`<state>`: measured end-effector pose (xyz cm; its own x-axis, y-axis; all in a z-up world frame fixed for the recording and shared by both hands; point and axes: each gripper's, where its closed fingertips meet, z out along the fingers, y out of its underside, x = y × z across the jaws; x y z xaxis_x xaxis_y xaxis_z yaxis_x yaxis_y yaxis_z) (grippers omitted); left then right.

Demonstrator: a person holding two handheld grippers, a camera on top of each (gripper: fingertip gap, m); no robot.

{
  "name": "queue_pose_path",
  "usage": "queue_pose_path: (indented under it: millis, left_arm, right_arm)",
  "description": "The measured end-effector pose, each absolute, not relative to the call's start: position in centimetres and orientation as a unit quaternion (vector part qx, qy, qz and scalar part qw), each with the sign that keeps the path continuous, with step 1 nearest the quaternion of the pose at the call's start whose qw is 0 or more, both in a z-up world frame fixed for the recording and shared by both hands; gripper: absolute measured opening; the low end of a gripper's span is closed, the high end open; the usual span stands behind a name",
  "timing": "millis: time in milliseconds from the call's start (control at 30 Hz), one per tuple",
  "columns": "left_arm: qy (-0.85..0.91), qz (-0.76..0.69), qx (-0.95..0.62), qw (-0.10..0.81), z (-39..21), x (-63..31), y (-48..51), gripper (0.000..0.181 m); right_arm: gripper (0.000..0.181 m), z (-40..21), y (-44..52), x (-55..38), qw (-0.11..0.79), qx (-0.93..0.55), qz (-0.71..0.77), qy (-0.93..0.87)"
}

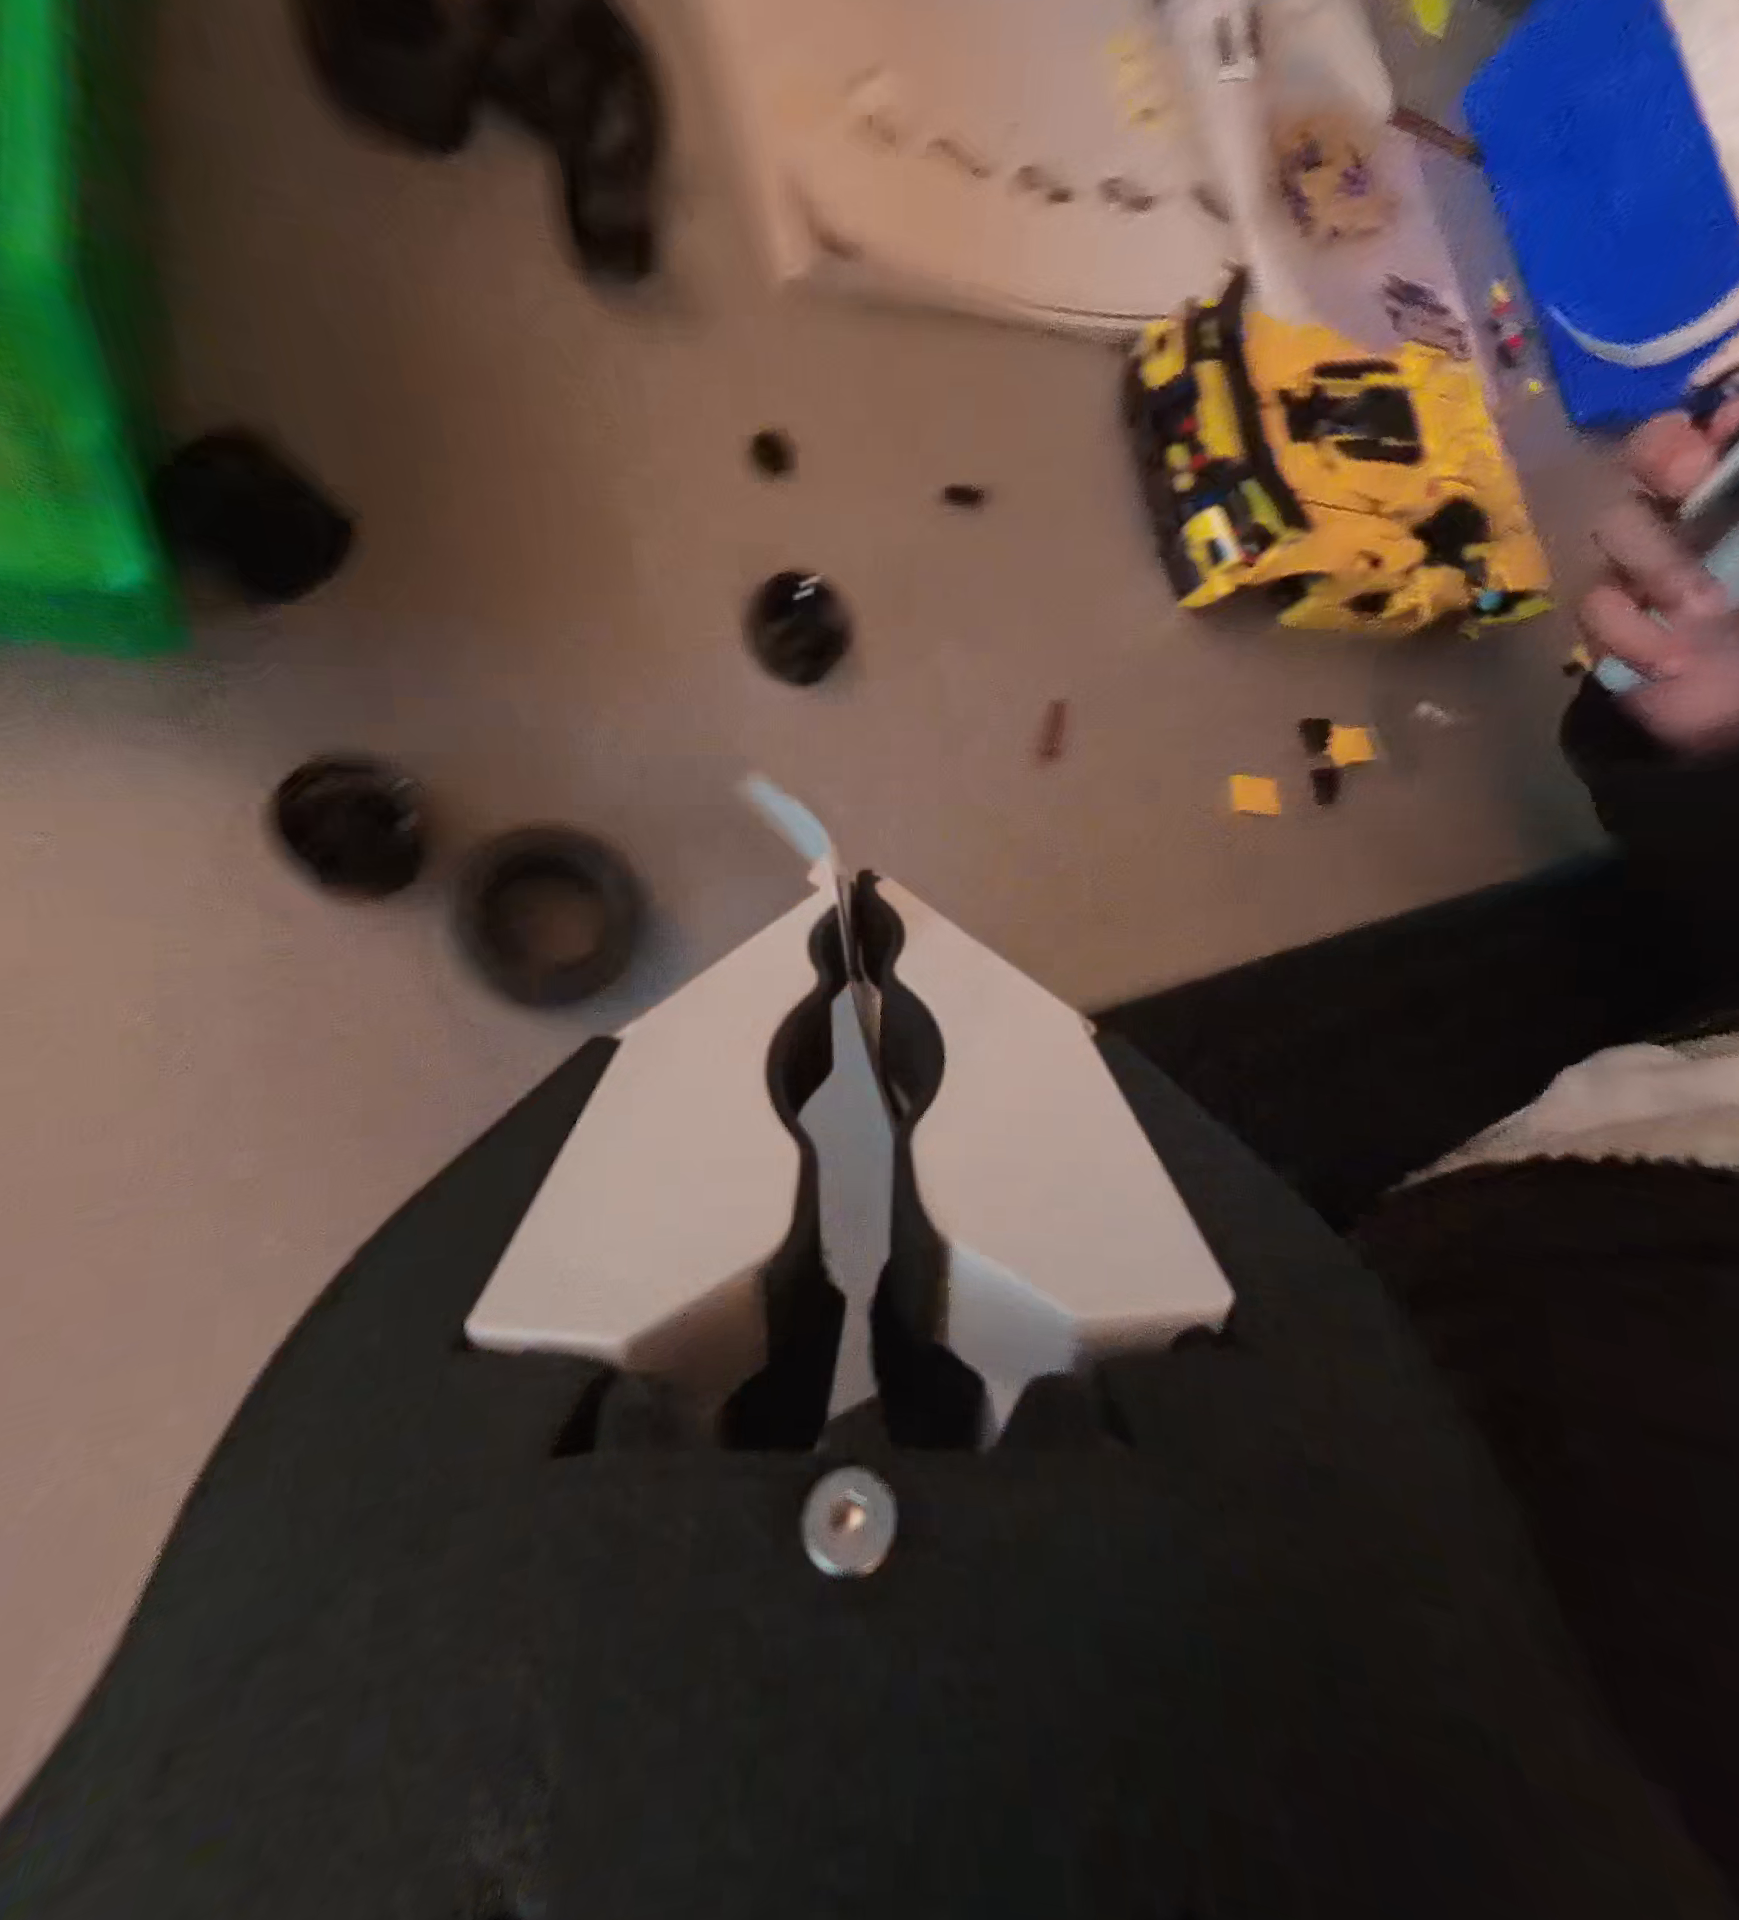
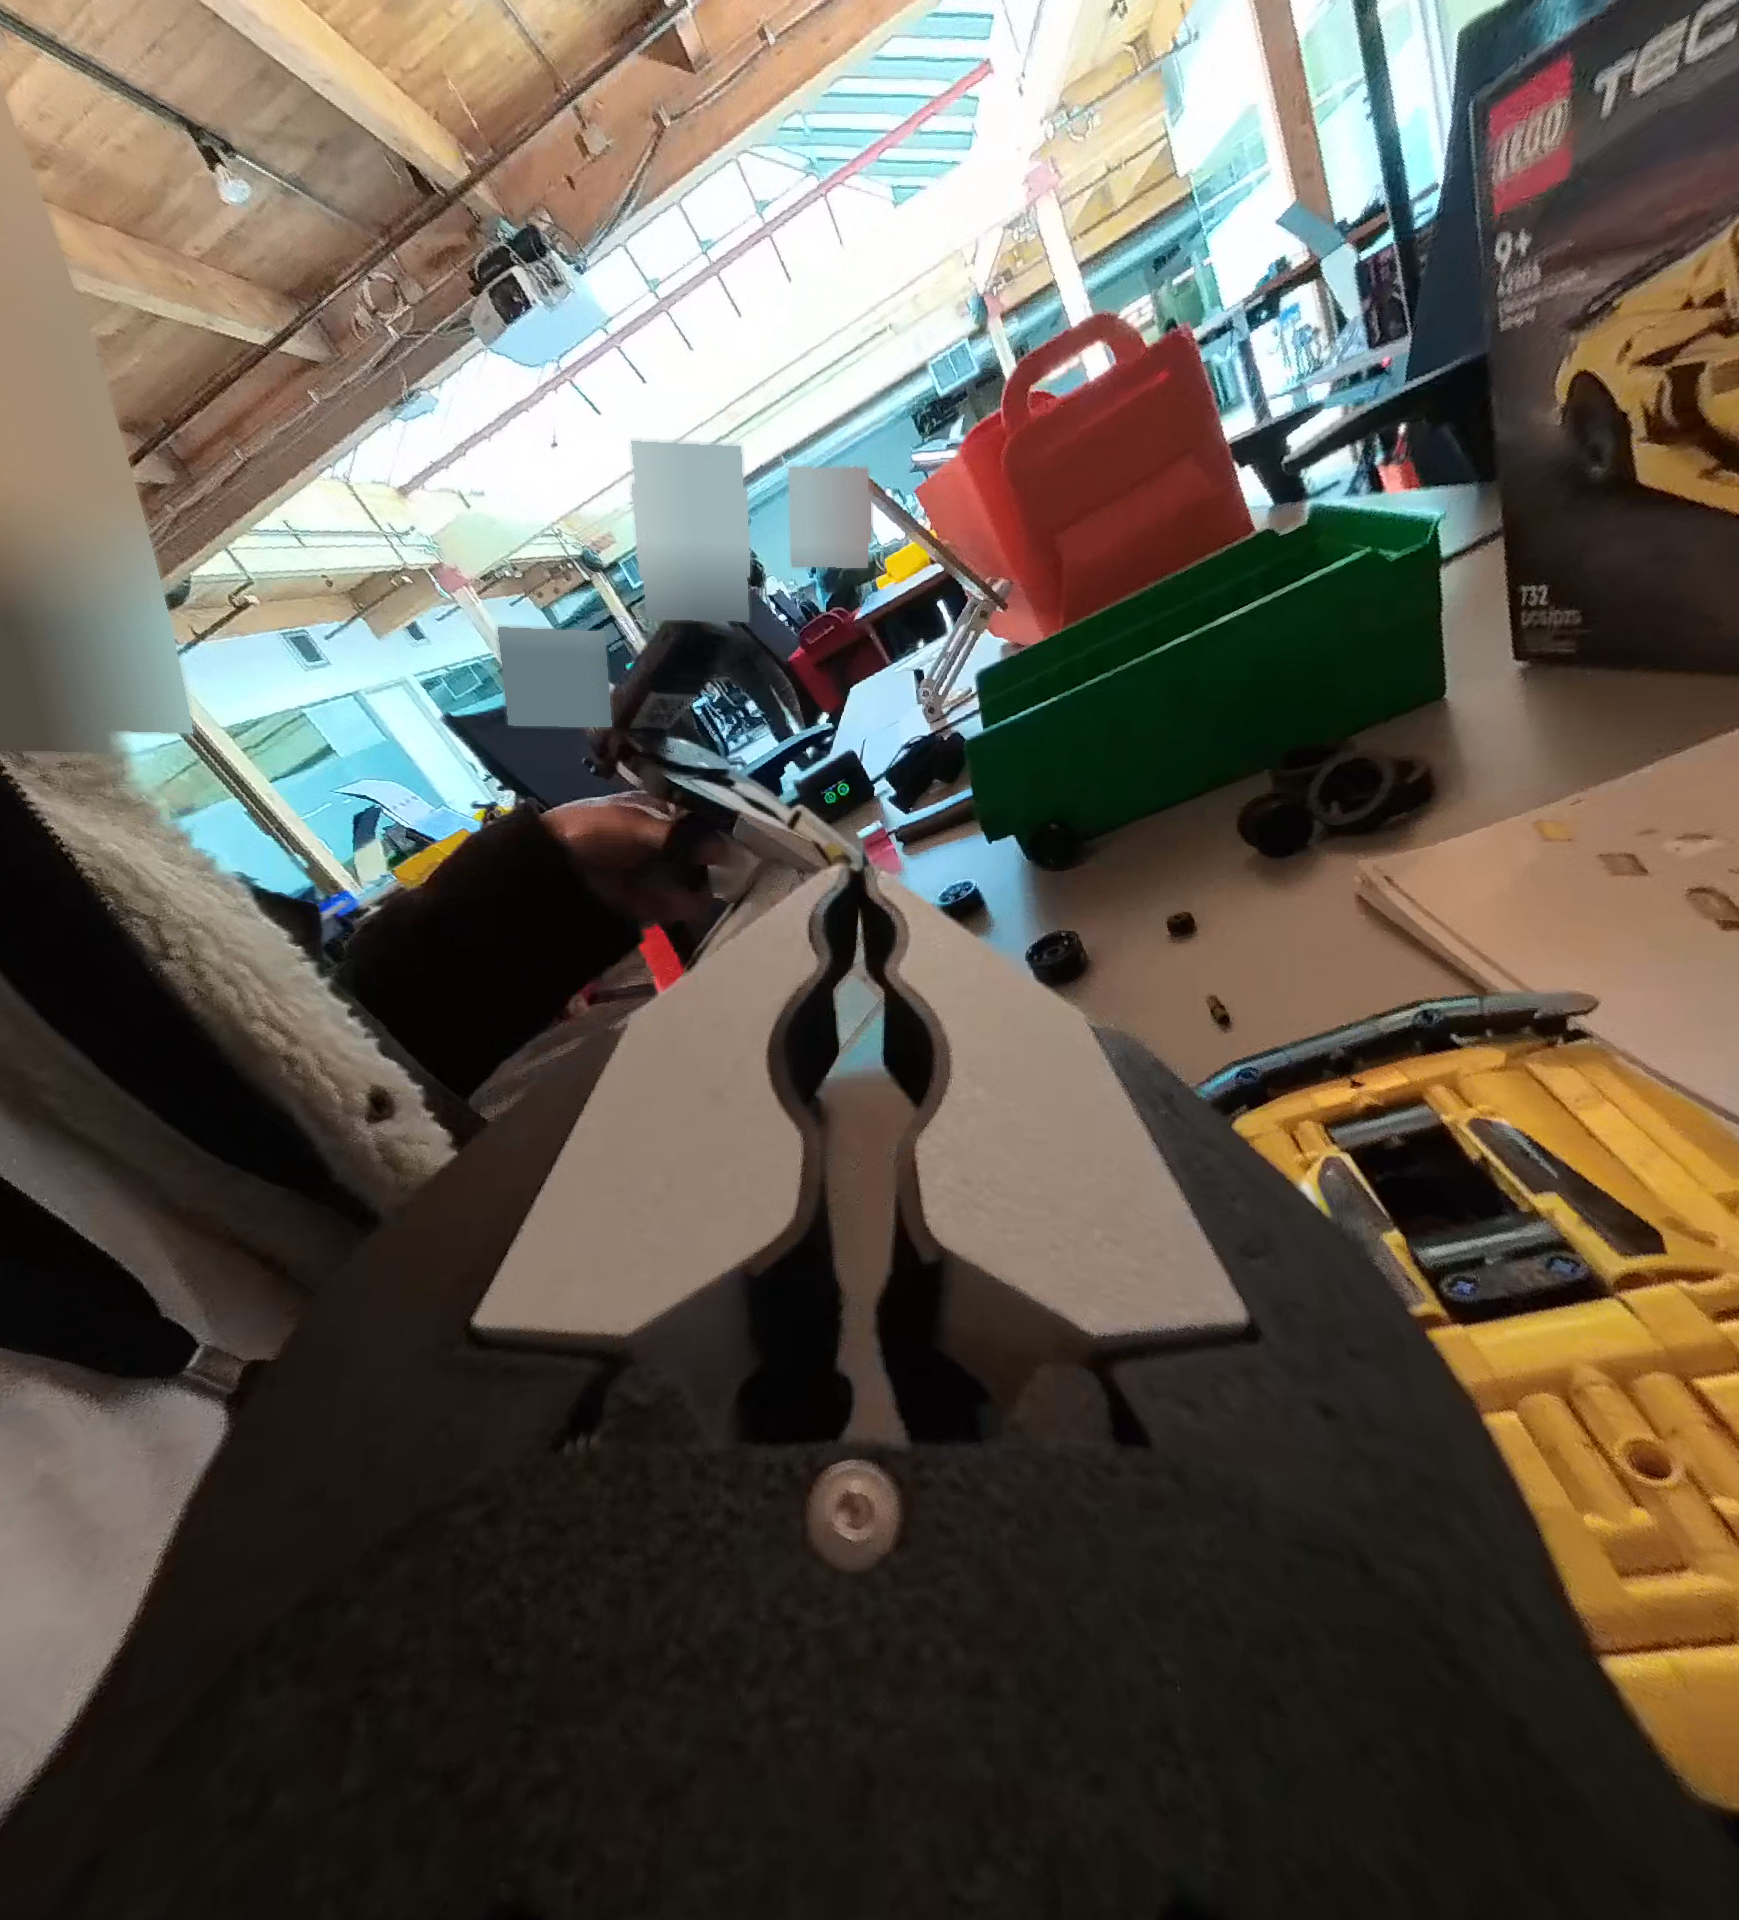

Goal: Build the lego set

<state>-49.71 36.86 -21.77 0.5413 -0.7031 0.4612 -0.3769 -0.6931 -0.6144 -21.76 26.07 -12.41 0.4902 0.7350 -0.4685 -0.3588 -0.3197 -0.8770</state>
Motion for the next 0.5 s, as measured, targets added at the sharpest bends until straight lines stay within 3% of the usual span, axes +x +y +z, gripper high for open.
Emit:
queue_pose_path:
  millis: [167, 500]
  left_arm:
    - [0.334, -0.308, -0.862, 0.223, -25.6, -54.0, 39.2, 0.0]
    - [0.338, -0.224, -0.867, 0.289, -26.2, -59.2, 43.3, 0.038]
  right_arm:
    - [0.0, -13.4, 26.3, -22.1, 0.556, -0.667, 0.472, -0.151]
    - [0.0, -14.2, 25.5, -22.8, 0.542, -0.684, 0.454, -0.177]
